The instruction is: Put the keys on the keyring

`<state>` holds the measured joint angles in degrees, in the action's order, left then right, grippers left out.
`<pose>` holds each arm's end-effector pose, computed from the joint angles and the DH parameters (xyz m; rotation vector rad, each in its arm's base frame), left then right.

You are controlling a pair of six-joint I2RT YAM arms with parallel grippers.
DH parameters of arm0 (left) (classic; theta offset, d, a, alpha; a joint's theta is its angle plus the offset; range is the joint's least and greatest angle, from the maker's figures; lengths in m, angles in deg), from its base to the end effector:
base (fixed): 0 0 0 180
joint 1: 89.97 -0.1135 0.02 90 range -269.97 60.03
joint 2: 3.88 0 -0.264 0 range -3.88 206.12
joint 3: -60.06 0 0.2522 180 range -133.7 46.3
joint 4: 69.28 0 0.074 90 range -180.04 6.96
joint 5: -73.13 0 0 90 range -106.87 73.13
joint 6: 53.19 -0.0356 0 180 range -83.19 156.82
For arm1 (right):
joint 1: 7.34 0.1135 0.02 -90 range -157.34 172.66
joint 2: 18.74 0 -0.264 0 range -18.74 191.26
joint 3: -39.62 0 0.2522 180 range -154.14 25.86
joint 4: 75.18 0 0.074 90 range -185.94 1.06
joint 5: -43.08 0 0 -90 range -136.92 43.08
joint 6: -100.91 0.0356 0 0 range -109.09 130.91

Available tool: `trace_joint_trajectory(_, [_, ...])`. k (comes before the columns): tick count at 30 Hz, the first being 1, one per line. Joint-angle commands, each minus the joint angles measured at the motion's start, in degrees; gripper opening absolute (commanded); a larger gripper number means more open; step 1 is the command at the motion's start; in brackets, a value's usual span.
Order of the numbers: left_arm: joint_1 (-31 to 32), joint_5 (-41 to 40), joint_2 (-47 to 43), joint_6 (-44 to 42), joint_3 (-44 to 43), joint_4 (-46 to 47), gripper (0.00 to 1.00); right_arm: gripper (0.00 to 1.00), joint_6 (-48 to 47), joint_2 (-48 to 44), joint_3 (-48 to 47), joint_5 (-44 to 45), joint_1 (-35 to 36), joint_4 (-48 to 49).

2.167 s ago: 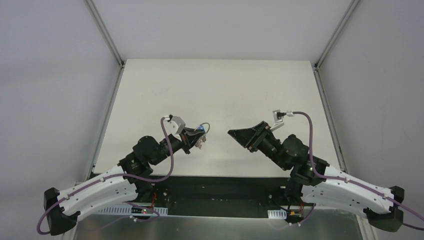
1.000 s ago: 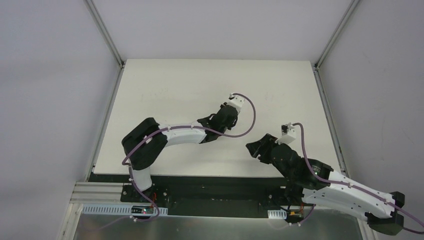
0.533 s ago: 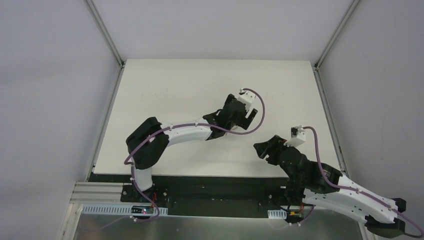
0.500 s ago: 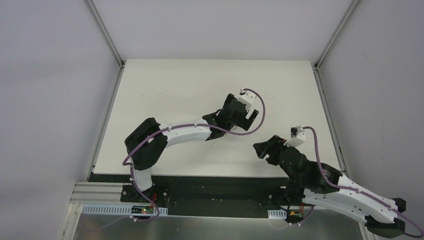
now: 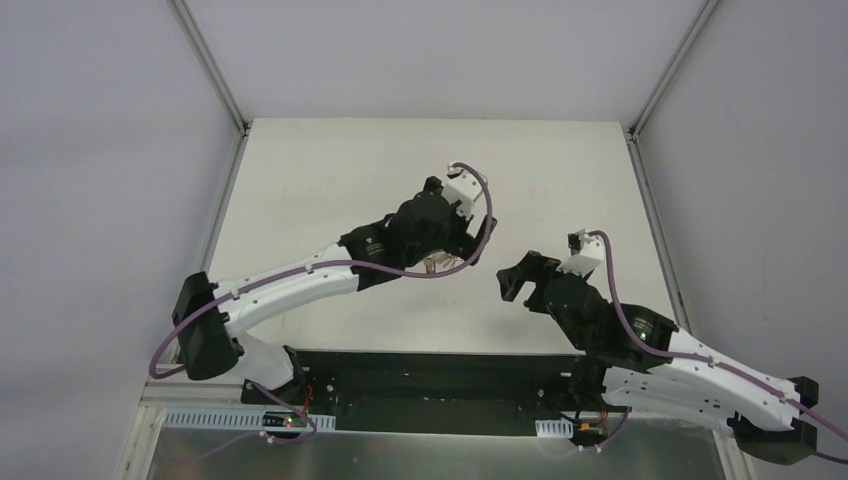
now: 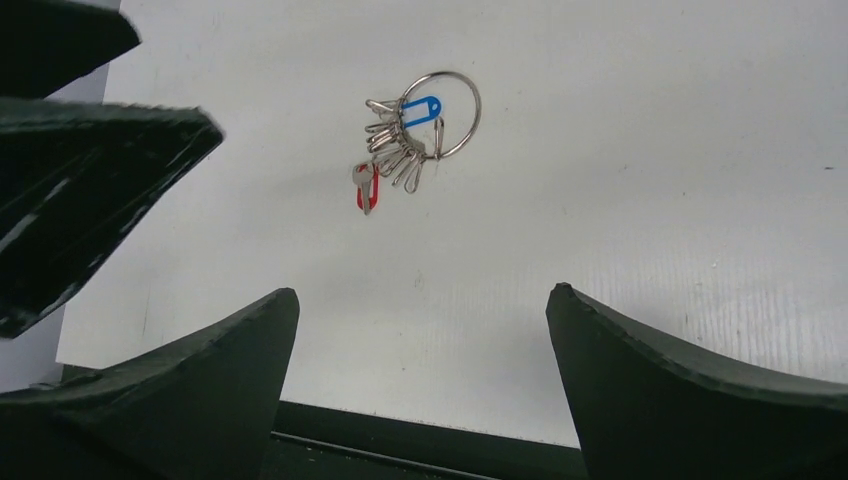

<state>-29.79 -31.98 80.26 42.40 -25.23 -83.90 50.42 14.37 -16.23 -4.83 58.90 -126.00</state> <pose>0.1824 -0.2995 0.3559 0.6675 1.7100 -0.5785 0.0702 0.1003 0.3079 -0.0125 1.9563 0.4691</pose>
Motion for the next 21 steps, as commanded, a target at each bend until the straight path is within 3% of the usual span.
trace_joint_trajectory(1, [0.02,-1.35,-8.89,3.12,2.04,-9.90,0.99,0.99,-2.30,3.97,-4.64,6.43,-0.11,1.67])
trace_joint_trajectory(7, [0.06,0.40,-18.24,3.36,4.46,-18.56,0.99,0.99,0.33,8.91,-8.34,15.03,-0.10,0.93])
trace_joint_trajectory(13, [0.04,-2.81,-27.04,4.70,7.18,-24.40,0.99,0.99,0.44,11.72,-12.35,15.39,-0.06,-1.01])
trace_joint_trajectory(21, [0.04,-4.23,-37.53,5.34,12.24,-25.27,0.99,0.99,1.75,11.86,-11.97,14.72,0.00,-1.94])
